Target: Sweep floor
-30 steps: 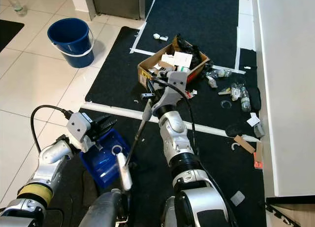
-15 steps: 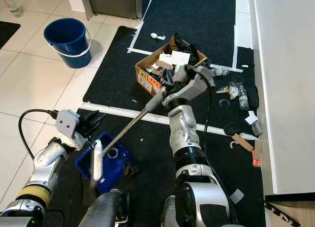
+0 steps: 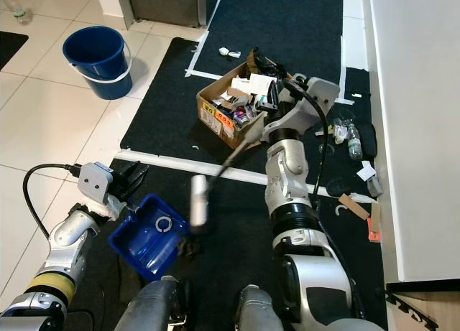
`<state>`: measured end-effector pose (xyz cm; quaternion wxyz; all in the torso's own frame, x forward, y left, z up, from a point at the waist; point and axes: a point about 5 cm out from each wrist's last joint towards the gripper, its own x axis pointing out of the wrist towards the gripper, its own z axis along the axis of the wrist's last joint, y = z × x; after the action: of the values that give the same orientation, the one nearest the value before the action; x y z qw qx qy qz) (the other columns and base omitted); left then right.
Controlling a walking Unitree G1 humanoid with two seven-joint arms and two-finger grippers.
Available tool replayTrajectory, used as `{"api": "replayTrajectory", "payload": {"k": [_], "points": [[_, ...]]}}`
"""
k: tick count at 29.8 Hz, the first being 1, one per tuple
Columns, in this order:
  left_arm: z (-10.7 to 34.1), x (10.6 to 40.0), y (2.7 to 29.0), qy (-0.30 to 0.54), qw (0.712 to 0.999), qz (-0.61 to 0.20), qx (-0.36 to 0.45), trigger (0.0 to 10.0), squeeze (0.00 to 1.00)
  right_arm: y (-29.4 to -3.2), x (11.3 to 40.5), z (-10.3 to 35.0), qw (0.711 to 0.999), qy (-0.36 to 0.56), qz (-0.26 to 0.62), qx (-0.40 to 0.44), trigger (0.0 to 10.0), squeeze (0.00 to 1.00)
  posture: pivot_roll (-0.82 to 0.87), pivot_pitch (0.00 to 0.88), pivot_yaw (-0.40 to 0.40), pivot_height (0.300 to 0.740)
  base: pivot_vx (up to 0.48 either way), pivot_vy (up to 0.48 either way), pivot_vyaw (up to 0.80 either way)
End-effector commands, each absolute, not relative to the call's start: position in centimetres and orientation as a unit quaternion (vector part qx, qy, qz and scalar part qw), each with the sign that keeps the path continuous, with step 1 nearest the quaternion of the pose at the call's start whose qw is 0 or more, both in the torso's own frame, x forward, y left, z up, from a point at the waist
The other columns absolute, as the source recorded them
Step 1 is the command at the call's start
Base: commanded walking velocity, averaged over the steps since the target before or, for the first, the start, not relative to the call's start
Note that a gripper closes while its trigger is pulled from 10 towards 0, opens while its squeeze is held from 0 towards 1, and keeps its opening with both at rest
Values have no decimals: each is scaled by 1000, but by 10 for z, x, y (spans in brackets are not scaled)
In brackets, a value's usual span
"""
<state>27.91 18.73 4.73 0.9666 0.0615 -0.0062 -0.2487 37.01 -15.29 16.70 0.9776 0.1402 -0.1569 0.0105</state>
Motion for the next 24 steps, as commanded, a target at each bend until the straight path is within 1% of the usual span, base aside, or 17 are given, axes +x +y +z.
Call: {"api": "replayTrajectory", "payload": {"k": [1, 2, 4, 6, 9, 12, 15, 18, 19, 20, 22, 23, 24], "points": [[7, 253, 182, 86, 968, -234, 9, 10000, 0, -147, 371, 168, 980, -160, 10, 122, 10000, 0, 136, 169, -51, 740, 0, 0, 0], [7, 253, 182, 86, 968, -234, 9, 10000, 0, -147, 371, 168, 980, -160, 10, 122, 10000, 0, 136, 169, -51, 740, 0, 0, 0], [8, 253, 183, 83, 970, -230, 10, 10000, 0, -148, 371, 169, 983, -164, 4, 83, 10000, 0, 136, 169, -52, 740, 0, 0, 0], [8, 253, 183, 82, 970, -227, 9, 10000, 0, -148, 371, 169, 984, -164, 4, 75, 10000, 0, 138, 169, -54, 740, 0, 0, 0], [8, 253, 183, 80, 972, -219, 9, 10000, 0, -140, 372, 153, 993, -114, 20, 27, 10000, 0, 135, 170, -55, 740, 0, 0, 0], [8, 253, 183, 79, 973, -218, 9, 10000, 0, -138, 371, 148, 995, -100, 23, 23, 10000, 0, 135, 170, -55, 740, 0, 0, 0], [9, 255, 183, 75, 974, -215, 9, 10000, 0, -124, 366, 128, 998, -49, 45, 18, 10000, 0, 137, 165, -59, 740, 0, 0, 0], [10, 256, 183, 73, 974, -213, 9, 10000, 0, -113, 362, 118, 998, -27, 57, 16, 10000, 0, 135, 162, -58, 740, 0, 0, 0], [10, 256, 183, 73, 974, -213, 9, 10000, 0, -113, 362, 118, 998, -27, 57, 16, 10000, 0, 135, 162, -58, 740, 0, 0, 0], [10, 256, 182, 71, 975, -211, 9, 10000, 0, -105, 360, 111, 998, -8, 64, 26, 10000, 0, 134, 164, -58, 740, 0, 0, 0], [10, 256, 182, 71, 975, -211, 9, 10000, 0, -105, 360, 111, 998, -8, 64, 26, 10000, 0, 134, 164, -58, 740, 0, 0, 0], [10, 257, 182, 69, 975, -209, 7, 10000, 0, -99, 358, 104, 996, 17, 61, 65, 10000, 0, 134, 164, -58, 740, 0, 0, 0], [10, 257, 182, 69, 975, -209, 7, 10000, 0, -99, 358, 104, 996, 17, 61, 65, 10000, 0, 134, 164, -58, 740, 0, 0, 0]]}}
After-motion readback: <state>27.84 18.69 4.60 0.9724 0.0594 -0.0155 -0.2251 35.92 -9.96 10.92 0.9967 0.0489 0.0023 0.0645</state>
